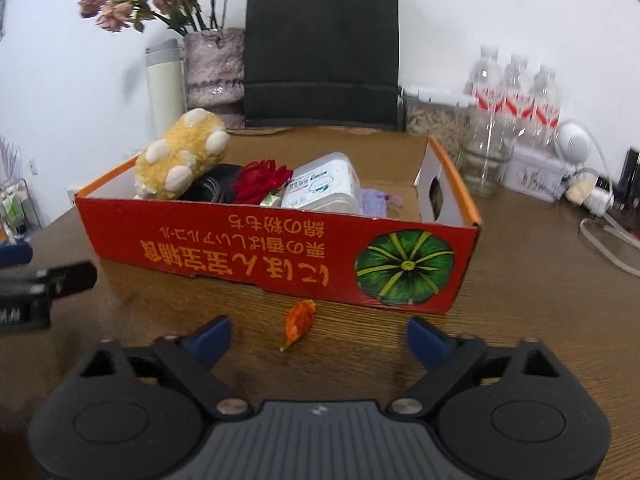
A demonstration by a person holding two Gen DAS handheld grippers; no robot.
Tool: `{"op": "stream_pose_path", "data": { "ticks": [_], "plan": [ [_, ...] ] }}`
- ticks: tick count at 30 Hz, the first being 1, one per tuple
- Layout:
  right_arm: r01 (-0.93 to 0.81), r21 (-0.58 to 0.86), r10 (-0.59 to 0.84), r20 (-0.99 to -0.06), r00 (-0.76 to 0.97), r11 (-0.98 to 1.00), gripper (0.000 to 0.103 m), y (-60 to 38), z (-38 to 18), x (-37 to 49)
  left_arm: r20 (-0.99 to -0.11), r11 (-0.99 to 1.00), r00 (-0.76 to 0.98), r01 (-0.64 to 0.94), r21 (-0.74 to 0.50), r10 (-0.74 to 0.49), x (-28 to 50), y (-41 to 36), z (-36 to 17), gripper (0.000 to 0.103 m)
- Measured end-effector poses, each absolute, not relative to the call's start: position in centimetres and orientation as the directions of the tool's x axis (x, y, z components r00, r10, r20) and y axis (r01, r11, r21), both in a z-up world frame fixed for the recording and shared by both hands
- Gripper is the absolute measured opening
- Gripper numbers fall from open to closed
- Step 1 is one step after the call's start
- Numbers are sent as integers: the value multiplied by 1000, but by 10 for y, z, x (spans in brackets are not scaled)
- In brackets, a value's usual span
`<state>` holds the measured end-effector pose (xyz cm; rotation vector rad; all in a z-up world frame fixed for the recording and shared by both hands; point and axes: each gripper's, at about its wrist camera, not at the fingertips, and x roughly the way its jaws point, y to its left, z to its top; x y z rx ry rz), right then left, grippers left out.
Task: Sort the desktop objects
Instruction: 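Move the right tool toward the orange toy piece on the table, then grasp the orange toy piece with the right tool, then lower the orange piece into the box and open the right tool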
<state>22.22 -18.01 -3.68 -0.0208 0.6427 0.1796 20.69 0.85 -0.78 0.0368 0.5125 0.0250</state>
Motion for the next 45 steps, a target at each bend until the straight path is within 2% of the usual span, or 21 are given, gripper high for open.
{"op": "stream_pose_path", "data": {
  "ticks": [3, 5, 7, 10, 12, 22, 30, 37, 45],
  "plan": [
    [-169, 39, 157, -621, 768, 985, 69, -175, -41, 233, -485, 999, 874, -17, 29, 29, 206, 11, -6, 103],
    [-167, 20, 143, -621, 771, 986, 63, -171, -43, 235, -487, 1000, 873, -18, 23, 27, 207, 12, -5, 103],
    [-172, 25, 151, -616, 773, 985, 42, -171, -42, 234, -497, 1000, 868, -18, 22, 27, 208, 12, -6, 103],
    [-202, 19, 172, -608, 775, 979, 21, -169, -41, 232, -506, 1000, 862, -19, 11, 22, 209, 14, -7, 103],
    [-222, 13, 184, -603, 776, 975, 13, -167, -41, 229, -505, 1000, 863, -21, 5, 21, 209, 15, -6, 103],
    [-229, 13, 193, -584, 788, 973, 11, -166, -40, 221, -504, 1000, 863, -24, 3, 22, 209, 15, -6, 103],
    [-267, 23, 246, -477, 844, 963, 11, -166, -14, 200, -469, 1000, 883, -17, -12, 9, 205, 15, 3, 103],
    [-262, 50, 262, -376, 889, 964, 11, -176, 20, 201, -409, 999, 912, 26, -23, -33, 211, 5, 36, 103],
    [-216, 68, 226, -340, 913, 974, 11, -190, 34, 232, -320, 999, 947, 38, 1, -36, 242, -24, 61, 103]
  ]
}}
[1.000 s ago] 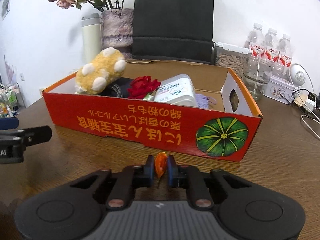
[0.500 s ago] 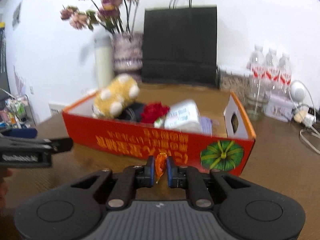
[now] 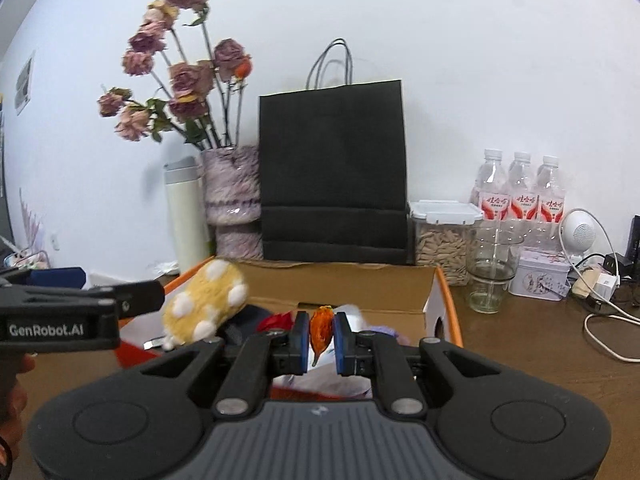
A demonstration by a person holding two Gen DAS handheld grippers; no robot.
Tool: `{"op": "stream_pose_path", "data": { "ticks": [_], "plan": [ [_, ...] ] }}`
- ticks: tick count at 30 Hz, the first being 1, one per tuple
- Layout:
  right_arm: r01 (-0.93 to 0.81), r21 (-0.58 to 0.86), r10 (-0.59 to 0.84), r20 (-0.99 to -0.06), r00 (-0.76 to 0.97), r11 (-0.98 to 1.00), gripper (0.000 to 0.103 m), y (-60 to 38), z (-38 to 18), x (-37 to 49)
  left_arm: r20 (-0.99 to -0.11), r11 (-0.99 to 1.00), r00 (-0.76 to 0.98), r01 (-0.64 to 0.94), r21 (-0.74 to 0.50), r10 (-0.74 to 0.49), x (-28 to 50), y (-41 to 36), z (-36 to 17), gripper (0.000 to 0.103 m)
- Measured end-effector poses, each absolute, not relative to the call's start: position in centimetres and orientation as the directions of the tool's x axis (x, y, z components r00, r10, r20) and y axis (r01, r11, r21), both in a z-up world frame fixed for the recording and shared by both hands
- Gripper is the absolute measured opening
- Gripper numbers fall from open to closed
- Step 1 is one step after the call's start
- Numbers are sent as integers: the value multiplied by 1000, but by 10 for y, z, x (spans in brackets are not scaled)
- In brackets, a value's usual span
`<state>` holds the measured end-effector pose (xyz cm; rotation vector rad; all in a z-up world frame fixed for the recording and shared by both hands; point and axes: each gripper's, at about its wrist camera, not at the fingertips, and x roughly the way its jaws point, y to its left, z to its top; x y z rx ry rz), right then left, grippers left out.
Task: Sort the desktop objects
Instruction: 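Lower the orange piece into the box and open the right tool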
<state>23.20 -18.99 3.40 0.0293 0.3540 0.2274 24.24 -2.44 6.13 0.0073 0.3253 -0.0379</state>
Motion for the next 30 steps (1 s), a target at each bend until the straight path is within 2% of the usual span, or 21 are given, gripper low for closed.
{"op": "stream_pose_path", "data": {
  "ticks": [11, 16, 21, 30],
  "plan": [
    [-197, 58, 205, -343, 916, 979, 11, -196, 25, 286, -331, 1000, 944, 23, 11, -18, 294, -35, 49, 103],
    [-216, 38, 214, -378, 901, 976, 11, -190, 15, 301, -345, 1000, 939, 7, 18, -1, 310, -38, 41, 103],
    [-214, 26, 206, -403, 892, 976, 11, -187, 8, 304, -375, 999, 927, -10, 41, 24, 314, -40, 31, 103],
    [-198, 21, 190, -403, 895, 980, 13, -188, 9, 302, -351, 999, 936, -19, 33, 29, 310, -38, 37, 103]
  ]
}}
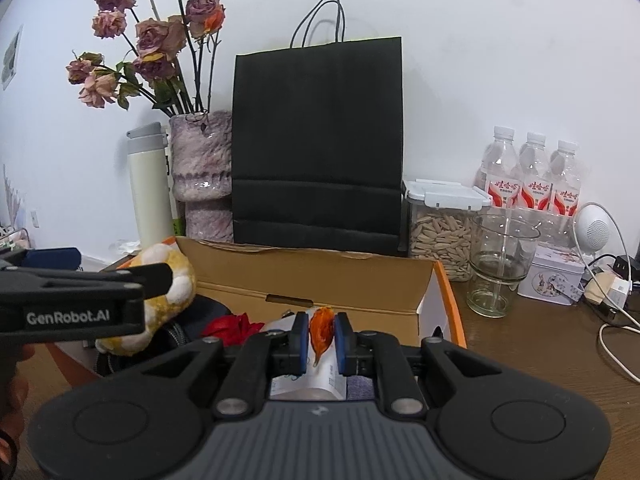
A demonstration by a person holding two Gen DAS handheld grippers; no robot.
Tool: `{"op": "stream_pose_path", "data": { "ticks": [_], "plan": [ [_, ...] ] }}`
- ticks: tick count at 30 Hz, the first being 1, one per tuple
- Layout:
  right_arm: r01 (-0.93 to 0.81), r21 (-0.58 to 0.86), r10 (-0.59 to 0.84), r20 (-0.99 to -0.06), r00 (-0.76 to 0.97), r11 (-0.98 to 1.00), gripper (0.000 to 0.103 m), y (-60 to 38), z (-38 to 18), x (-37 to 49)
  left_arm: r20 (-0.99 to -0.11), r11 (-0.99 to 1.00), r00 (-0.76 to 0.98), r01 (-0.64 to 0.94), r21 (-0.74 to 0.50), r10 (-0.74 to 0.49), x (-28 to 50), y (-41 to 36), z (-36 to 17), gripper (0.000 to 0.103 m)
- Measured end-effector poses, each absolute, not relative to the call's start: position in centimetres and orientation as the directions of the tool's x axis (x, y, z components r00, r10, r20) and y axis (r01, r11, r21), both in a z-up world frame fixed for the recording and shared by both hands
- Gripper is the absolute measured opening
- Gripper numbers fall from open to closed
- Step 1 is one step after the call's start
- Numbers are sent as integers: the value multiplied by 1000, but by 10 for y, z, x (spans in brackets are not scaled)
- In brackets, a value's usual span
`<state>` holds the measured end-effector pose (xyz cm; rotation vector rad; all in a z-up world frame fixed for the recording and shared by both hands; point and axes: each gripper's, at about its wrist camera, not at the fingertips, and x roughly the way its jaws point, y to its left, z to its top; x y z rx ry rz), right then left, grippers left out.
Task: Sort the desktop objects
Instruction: 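Lower the orange piece into the box and open the right tool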
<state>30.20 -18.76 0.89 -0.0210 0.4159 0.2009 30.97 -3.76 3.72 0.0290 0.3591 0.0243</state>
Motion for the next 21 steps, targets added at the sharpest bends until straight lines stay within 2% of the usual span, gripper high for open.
{"op": "stream_pose_path", "data": {
  "ticks": [2, 4, 6, 9, 21],
  "plan": [
    [-196, 22, 188, -406, 894, 980, 30, -188, 8, 302, -349, 999, 936, -23, 32, 33, 310, -37, 37, 103],
    [-188, 20, 180, -401, 898, 982, 74, -188, 8, 302, -348, 999, 937, -25, 32, 35, 310, -37, 38, 103],
    [-181, 15, 172, -394, 903, 983, 89, -189, 8, 301, -347, 999, 937, -27, 32, 36, 309, -37, 38, 103],
    [-170, 15, 162, -397, 904, 985, 103, -189, 9, 302, -347, 999, 937, -31, 30, 39, 309, -36, 38, 103],
    [-132, 2, 122, -386, 914, 991, 103, -191, 10, 297, -330, 999, 943, -28, 24, 34, 301, -36, 43, 103]
  ]
}}
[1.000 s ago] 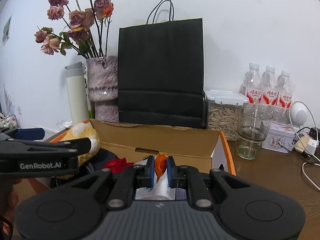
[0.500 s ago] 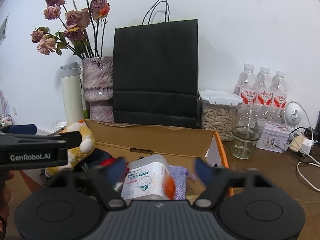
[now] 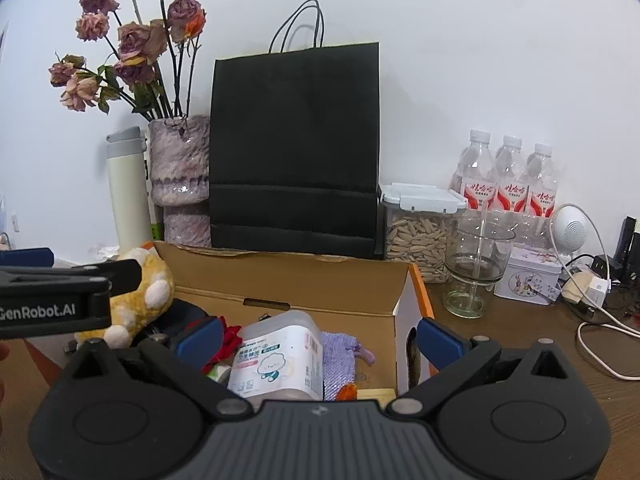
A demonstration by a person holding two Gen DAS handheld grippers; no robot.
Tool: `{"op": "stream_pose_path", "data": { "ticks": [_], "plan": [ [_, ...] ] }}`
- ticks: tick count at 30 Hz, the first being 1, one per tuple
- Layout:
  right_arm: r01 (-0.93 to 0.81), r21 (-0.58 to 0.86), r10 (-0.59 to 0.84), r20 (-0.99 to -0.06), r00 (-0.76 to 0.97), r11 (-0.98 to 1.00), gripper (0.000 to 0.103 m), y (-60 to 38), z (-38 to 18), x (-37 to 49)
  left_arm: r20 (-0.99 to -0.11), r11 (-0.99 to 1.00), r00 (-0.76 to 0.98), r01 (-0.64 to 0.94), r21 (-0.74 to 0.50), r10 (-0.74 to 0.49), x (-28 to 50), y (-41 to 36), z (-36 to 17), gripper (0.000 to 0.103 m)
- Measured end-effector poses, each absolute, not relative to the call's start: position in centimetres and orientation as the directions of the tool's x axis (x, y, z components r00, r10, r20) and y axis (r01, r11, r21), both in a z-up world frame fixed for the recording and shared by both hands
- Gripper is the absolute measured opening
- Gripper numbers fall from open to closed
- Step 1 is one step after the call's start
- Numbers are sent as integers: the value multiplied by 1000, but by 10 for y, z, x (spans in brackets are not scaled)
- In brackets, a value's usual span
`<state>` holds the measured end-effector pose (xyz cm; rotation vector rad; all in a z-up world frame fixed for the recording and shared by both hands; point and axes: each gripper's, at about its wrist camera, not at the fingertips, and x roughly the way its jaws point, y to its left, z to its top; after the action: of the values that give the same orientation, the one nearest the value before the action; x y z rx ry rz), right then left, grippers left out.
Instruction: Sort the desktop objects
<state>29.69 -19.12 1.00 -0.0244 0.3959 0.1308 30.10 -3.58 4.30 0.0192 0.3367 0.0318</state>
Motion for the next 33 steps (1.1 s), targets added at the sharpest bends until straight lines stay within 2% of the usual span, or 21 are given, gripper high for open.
{"op": "stream_pose_path", "data": {
  "ticks": [9, 19, 33],
  "plan": [
    [-121, 22, 121, -336, 934, 992, 103, -197, 21, 261, -282, 999, 959, -35, 4, 35, 263, -30, 48, 103],
    [-126, 4, 120, -345, 931, 992, 103, -195, 13, 209, -345, 1000, 938, 14, 25, -4, 210, -27, 27, 103],
    [-121, 3, 113, -381, 918, 993, 103, -193, -7, 153, -323, 996, 942, 92, -9, -90, 157, -20, 9, 103]
  ]
}}
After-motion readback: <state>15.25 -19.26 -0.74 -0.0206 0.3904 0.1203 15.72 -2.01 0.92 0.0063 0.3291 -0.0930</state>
